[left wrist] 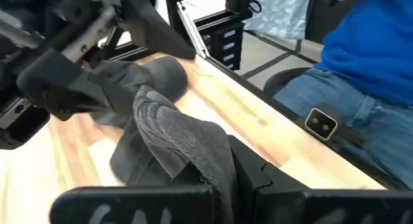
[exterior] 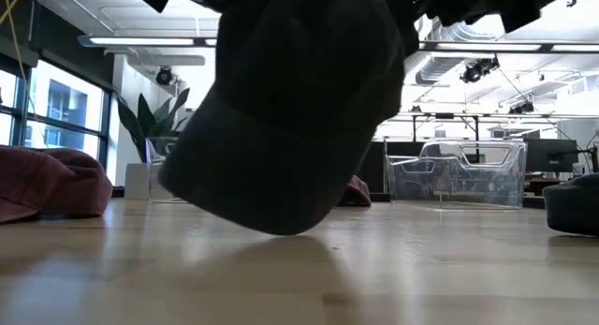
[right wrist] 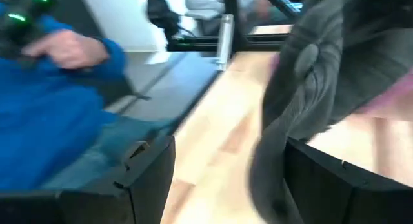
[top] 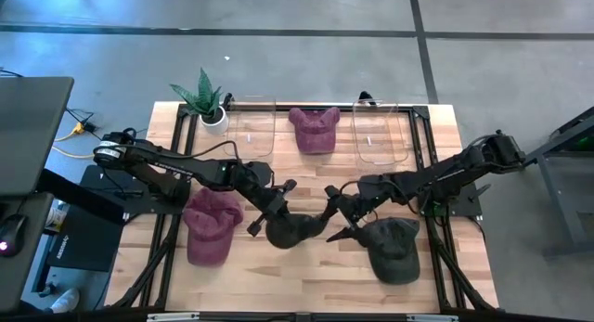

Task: Pick & Place hat
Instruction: Put the left black cap into the left transparent bin

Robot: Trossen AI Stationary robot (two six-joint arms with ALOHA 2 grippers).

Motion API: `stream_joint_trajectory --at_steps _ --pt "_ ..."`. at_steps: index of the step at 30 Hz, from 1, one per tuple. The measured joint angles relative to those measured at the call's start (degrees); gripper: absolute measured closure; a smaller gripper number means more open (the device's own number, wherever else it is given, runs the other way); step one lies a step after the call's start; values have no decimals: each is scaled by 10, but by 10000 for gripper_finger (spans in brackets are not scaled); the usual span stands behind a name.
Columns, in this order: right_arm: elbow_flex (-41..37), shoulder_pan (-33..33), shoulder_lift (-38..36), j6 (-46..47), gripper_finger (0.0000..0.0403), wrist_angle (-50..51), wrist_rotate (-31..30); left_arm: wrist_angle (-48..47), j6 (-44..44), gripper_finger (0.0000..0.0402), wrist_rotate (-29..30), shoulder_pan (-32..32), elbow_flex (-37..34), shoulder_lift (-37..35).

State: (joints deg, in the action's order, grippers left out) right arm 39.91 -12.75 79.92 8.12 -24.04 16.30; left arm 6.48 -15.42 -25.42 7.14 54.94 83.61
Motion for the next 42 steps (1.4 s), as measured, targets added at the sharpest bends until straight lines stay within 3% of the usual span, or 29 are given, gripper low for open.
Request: stream_joint_trajectory --at_steps 3,10,14,19,22,25,28,34,42 --pt "0 -7 0 -19 137 21 -72 5 0 397 12 0 0 0" --pt "0 -9 0 -21 173 20 1 4 -7 397 39 0 12 0" --pt "11 -8 0 -21 233 21 7 -6 -13 397 18 0 22 0" --pt "40 -8 -11 -41 347 55 59 -23 -27 393 -74 0 36 0" --pt "62 -8 -15 -53 393 80 101 -52 -40 370 -132 0 53 0" --pt "79 -8 -15 -55 378 81 158 -56 -44 324 -168 0 62 0" --pt "86 -5 -16 -56 384 79 168 -47 -45 271 -171 0 63 5" --pt "85 4 -16 -66 392 93 140 26 -23 190 -125 0 64 34" --pt "85 12 -16 -67 397 104 119 40 77 159 42 -1 63 64"
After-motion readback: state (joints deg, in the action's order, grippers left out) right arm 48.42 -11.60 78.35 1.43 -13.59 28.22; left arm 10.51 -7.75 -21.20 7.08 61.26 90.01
